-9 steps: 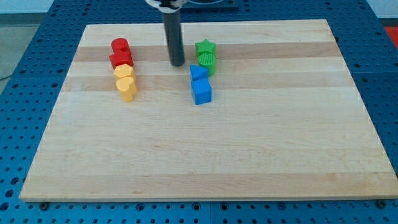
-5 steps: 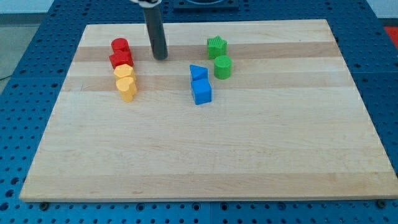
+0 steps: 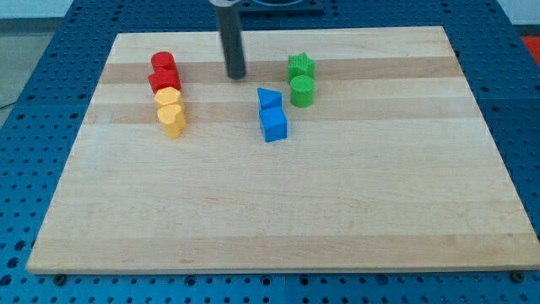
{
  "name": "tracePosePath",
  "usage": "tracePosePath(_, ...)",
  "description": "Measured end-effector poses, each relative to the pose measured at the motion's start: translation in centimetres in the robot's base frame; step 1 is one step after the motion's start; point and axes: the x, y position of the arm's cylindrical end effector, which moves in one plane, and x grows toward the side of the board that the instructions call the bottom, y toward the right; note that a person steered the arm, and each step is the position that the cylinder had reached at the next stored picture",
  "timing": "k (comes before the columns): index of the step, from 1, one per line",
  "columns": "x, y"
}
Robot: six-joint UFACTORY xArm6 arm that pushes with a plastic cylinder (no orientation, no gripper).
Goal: Move the green blocks to the right side
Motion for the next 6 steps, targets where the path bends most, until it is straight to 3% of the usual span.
tracePosePath(2, -1.3, 13.7)
tracePosePath(3, -1.2, 14.7)
tracePosePath(5, 2.0, -6.0)
tracePosePath(6, 4.2, -12.0)
